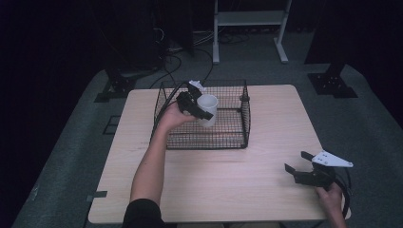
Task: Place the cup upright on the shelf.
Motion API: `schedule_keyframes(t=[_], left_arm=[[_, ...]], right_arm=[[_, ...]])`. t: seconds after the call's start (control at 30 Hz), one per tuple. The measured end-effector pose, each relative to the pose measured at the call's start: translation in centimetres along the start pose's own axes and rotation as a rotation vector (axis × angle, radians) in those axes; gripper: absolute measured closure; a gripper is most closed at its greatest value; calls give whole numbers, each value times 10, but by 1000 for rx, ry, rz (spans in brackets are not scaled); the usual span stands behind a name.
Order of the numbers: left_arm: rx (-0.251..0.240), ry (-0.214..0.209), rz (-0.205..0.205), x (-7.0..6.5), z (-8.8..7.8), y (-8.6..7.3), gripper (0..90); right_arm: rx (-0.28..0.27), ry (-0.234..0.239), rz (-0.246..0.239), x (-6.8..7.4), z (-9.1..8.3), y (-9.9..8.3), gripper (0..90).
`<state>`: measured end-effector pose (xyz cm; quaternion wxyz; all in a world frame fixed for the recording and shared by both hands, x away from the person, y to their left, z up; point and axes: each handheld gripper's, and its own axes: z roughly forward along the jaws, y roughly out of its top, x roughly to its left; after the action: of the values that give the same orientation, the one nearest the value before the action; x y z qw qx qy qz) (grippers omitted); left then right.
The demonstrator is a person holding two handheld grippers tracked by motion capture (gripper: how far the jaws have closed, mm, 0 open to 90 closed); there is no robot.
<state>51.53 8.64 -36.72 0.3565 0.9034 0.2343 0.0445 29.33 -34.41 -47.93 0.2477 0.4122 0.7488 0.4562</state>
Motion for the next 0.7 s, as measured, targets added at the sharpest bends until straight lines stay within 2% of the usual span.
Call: schedule_keyframes(t=[0.7], left_arm=[[46,-13,-18,6,21,-3,214]], right_arm=[[-2,0,4,0,0,0,131]])
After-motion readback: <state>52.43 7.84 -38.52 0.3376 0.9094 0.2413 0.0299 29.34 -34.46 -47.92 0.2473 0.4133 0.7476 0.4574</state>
